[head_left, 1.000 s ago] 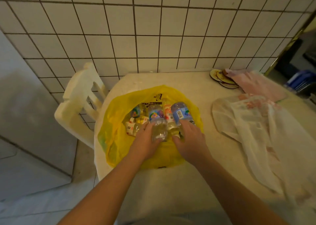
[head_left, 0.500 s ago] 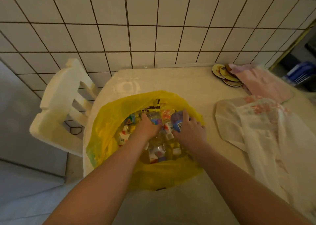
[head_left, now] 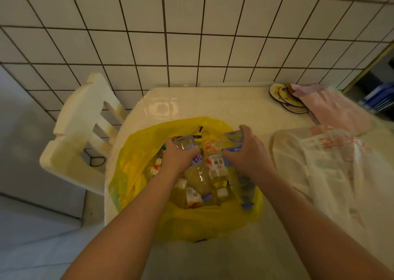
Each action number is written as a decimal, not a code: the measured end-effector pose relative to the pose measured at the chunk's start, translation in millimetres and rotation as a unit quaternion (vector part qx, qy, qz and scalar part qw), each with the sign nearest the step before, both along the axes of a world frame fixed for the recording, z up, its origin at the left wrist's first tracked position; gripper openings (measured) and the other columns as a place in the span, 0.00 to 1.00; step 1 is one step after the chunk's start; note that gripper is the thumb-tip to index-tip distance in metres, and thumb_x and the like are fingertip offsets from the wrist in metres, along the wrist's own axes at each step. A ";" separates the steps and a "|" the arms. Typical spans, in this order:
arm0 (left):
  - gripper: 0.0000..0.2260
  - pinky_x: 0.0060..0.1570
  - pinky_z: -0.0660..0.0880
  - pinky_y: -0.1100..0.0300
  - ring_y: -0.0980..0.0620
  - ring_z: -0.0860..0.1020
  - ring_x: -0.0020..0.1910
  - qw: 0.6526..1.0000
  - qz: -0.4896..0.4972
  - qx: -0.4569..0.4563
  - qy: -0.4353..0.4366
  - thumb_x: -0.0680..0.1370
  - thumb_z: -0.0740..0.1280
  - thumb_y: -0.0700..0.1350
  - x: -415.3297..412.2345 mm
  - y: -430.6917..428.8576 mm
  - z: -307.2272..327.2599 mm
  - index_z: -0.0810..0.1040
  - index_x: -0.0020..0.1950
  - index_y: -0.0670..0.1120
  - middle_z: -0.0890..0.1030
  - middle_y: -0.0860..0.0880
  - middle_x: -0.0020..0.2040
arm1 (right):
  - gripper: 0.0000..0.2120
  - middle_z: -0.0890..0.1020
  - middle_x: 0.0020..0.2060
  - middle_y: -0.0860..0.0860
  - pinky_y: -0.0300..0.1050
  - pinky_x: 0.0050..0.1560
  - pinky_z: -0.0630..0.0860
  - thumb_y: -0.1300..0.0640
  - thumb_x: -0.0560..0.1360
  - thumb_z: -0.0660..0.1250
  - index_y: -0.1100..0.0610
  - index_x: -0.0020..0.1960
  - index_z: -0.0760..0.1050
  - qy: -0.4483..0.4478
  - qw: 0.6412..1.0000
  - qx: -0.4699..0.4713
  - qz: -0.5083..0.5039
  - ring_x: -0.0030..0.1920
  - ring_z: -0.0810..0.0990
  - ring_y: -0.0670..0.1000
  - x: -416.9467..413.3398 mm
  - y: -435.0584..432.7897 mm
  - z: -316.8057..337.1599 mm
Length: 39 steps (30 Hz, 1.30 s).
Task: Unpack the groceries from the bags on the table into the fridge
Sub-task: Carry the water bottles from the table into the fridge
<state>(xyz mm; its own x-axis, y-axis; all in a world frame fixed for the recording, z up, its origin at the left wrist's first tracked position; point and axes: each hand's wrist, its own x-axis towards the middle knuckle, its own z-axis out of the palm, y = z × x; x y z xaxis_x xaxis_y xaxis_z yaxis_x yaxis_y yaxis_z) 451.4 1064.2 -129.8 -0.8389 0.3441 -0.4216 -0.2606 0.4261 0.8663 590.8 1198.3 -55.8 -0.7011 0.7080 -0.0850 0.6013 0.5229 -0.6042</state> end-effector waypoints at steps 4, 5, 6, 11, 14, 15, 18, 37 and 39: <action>0.33 0.43 0.81 0.52 0.50 0.82 0.47 0.990 0.077 0.117 -0.001 0.63 0.79 0.48 0.7 -22.3 21.5 0.72 0.65 0.44 0.82 0.42 0.55 | 0.32 0.76 0.48 0.45 0.42 0.42 0.72 0.49 0.69 0.77 0.51 0.68 0.67 0.085 0.996 -0.020 -0.016 0.50 0.77 0.51 9.8 -1.4 25.5; 0.31 0.38 0.79 0.53 0.49 0.82 0.44 0.987 0.087 0.137 -0.008 0.62 0.79 0.48 0.6 -29.0 25.8 0.76 0.62 0.43 0.83 0.39 0.53 | 0.30 0.76 0.45 0.42 0.41 0.38 0.72 0.49 0.68 0.78 0.50 0.65 0.69 0.107 0.994 -0.029 -0.022 0.47 0.77 0.50 12.8 -1.9 28.9; 0.28 0.37 0.79 0.51 0.47 0.82 0.41 0.983 0.099 0.157 -0.018 0.60 0.79 0.48 1.6 -37.1 30.0 0.79 0.57 0.43 0.84 0.38 0.52 | 0.28 0.76 0.43 0.40 0.40 0.37 0.71 0.48 0.67 0.79 0.49 0.61 0.70 0.129 0.990 -0.039 -0.031 0.45 0.78 0.49 16.1 -2.6 32.4; 0.29 0.28 0.78 0.57 0.48 0.83 0.38 0.941 0.208 0.233 -0.126 0.68 0.79 0.46 12.1 -82.5 38.7 0.73 0.67 0.47 0.84 0.43 0.50 | 0.29 0.82 0.44 0.45 0.49 0.42 0.80 0.35 0.55 0.76 0.47 0.52 0.77 0.183 0.970 -0.127 -0.098 0.44 0.83 0.48 29.6 -6.1 37.9; 0.28 0.35 0.80 0.55 0.49 0.84 0.41 0.926 0.252 0.248 -0.132 0.69 0.78 0.47 23.5 -107.6 38.0 0.74 0.67 0.46 0.85 0.44 0.50 | 0.27 0.85 0.42 0.49 0.51 0.43 0.81 0.35 0.58 0.76 0.52 0.50 0.82 0.202 0.958 -0.176 -0.104 0.42 0.85 0.49 38.3 -12.2 39.0; 0.27 0.37 0.81 0.54 0.48 0.85 0.42 0.923 0.257 0.253 -0.135 0.69 0.78 0.47 27.9 -114.7 37.2 0.76 0.66 0.45 0.86 0.43 0.51 | 0.24 0.85 0.42 0.50 0.50 0.42 0.81 0.39 0.62 0.77 0.53 0.49 0.81 0.212 0.949 -0.202 -0.113 0.41 0.85 0.49 41.6 -14.7 38.6; 0.21 0.36 0.81 0.54 0.48 0.85 0.42 0.908 0.289 0.264 -0.149 0.70 0.77 0.46 47.6 -134.0 36.8 0.80 0.61 0.44 0.86 0.44 0.48 | 0.16 0.81 0.36 0.54 0.41 0.30 0.75 0.47 0.71 0.75 0.59 0.46 0.77 0.224 0.931 -0.259 -0.130 0.35 0.81 0.52 53.6 -20.5 35.6; 0.13 0.57 0.75 0.49 0.44 0.79 0.46 0.804 0.398 0.364 -0.249 0.79 0.65 0.51 238.4 -225.9 32.5 0.79 0.56 0.43 0.81 0.41 0.49 | 0.17 0.81 0.51 0.62 0.52 0.51 0.79 0.53 0.77 0.66 0.60 0.63 0.74 0.101 0.719 -0.688 -0.021 0.43 0.83 0.57 150.6 -122.7 -5.7; 0.13 0.56 0.76 0.47 0.43 0.78 0.44 0.798 0.401 0.371 -0.254 0.79 0.65 0.51 258.8 -241.1 31.1 0.78 0.56 0.42 0.80 0.40 0.48 | 0.17 0.82 0.47 0.62 0.50 0.45 0.81 0.53 0.76 0.66 0.61 0.61 0.75 0.065 0.716 -0.695 0.011 0.41 0.84 0.58 158.4 -140.2 -7.8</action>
<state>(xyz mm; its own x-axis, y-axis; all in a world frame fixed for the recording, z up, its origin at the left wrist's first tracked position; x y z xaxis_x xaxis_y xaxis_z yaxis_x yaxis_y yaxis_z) 710.2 823.2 -98.7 -0.7007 0.0951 -0.7071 -0.5898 -0.6349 0.4991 749.2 1058.1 -63.6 -0.7769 -0.0096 -0.6296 0.4937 -0.6298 -0.5997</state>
